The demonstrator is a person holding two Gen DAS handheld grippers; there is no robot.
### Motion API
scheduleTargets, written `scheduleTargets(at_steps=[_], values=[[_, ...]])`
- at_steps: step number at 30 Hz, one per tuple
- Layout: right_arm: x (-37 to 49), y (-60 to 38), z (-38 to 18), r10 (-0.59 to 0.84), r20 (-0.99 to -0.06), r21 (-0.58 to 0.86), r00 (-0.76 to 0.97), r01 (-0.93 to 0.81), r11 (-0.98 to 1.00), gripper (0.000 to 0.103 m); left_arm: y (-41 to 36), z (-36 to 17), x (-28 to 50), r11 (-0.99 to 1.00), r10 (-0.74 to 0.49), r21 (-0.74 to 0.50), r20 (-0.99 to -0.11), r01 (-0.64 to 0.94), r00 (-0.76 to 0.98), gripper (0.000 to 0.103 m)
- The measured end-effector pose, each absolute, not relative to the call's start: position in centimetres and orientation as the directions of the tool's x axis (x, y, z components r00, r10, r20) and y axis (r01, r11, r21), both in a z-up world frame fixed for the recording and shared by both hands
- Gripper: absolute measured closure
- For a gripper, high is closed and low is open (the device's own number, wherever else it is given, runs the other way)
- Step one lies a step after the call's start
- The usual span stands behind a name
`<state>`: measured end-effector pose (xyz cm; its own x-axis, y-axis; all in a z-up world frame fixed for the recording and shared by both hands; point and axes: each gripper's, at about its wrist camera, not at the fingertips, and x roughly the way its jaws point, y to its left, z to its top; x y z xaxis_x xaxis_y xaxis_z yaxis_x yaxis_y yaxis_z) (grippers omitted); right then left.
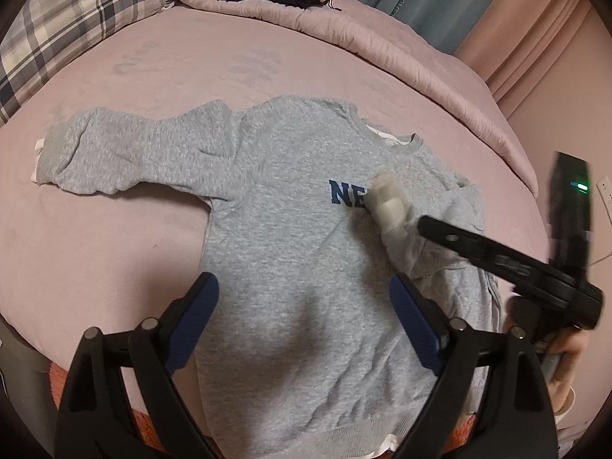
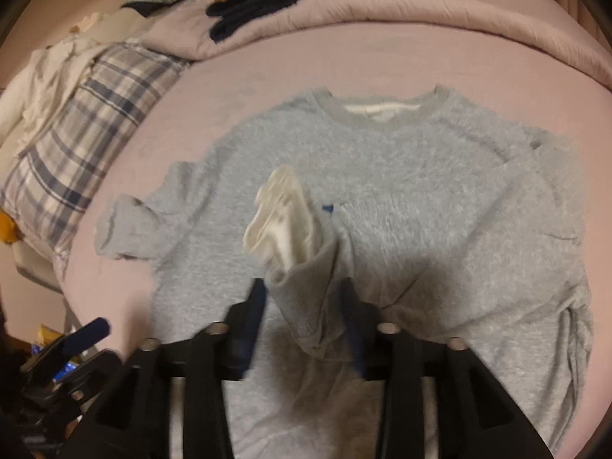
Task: Fold small clothes
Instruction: 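Lower the sleeve onto the chest and open the right gripper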
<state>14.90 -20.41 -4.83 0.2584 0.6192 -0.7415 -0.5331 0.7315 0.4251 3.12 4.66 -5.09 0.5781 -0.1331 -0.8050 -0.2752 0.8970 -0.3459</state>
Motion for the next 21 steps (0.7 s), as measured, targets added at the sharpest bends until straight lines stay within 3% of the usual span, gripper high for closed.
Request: scheduleTargets(at_steps=[6,13,21], values=[[14.8,-24.1,-2.9,0.618,-0.702,0.418,0.354,-0.498,0.760,0.040,4.5,-5.7,5.0,0.892,-0.176,-0.378,-0.796,-0.249,0.579,0.009],[16.7,-30.3,-4.5,0.532,-0.716,0.436,0.452,-0.307,0.846,0.037,3.6,-9.1,9.4,0.870,-0.275,-0.438,-0.813,-0.227,0.514,0.010],[18.0,-34.2,-8.2,0.451,-0.770,0.436,0.452,-0.144,0.889,0.037,2.3,-12.4,13.6,0.818,-0.374,-0.519,-0.808,-0.249,0.455,0.026]])
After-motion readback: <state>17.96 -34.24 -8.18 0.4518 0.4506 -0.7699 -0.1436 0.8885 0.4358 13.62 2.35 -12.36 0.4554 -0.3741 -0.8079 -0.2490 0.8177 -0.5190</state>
